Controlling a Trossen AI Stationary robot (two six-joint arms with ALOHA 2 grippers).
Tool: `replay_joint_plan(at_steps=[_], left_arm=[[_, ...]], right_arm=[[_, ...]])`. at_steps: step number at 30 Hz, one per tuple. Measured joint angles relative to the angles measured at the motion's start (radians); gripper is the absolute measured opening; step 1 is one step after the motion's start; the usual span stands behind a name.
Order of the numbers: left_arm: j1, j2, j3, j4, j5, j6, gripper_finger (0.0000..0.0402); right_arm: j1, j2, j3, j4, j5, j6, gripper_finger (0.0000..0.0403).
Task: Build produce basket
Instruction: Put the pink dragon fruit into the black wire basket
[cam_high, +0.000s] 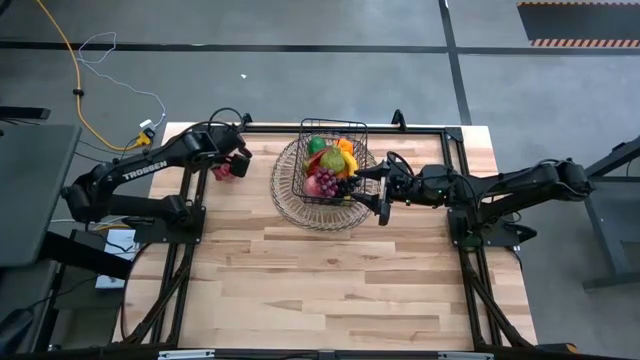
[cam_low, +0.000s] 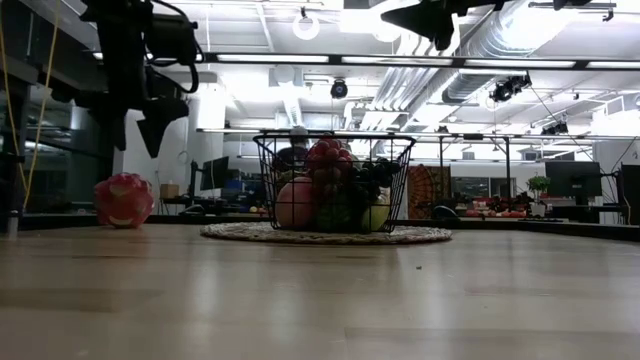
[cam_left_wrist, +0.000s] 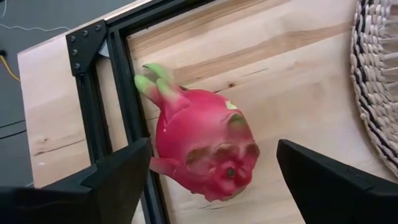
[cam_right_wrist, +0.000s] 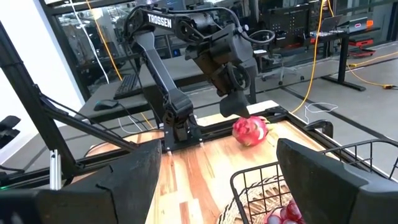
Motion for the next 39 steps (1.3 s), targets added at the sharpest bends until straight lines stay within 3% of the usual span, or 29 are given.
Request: replay_joint_plan(at_steps=[13,28,39], left_arm=[[0.075,0.022,0.000,0.006,-0.004,-0.070,0.0349],[0.146,0.174,-0.001,0.023,0.005,-0.283,0.0349],[0.180,0.204,-0.108,0.155,0.138,-0.405,0.0349]], right_arm=[[0.000,0.000,0.000,-0.051,0.000,0.000,0.0309],[0.000,0.000,0.000,-0.067,0.001,0.000,0.0309],[0.000,0.000,0.000,-0.090,0.001,0.002,0.0309]])
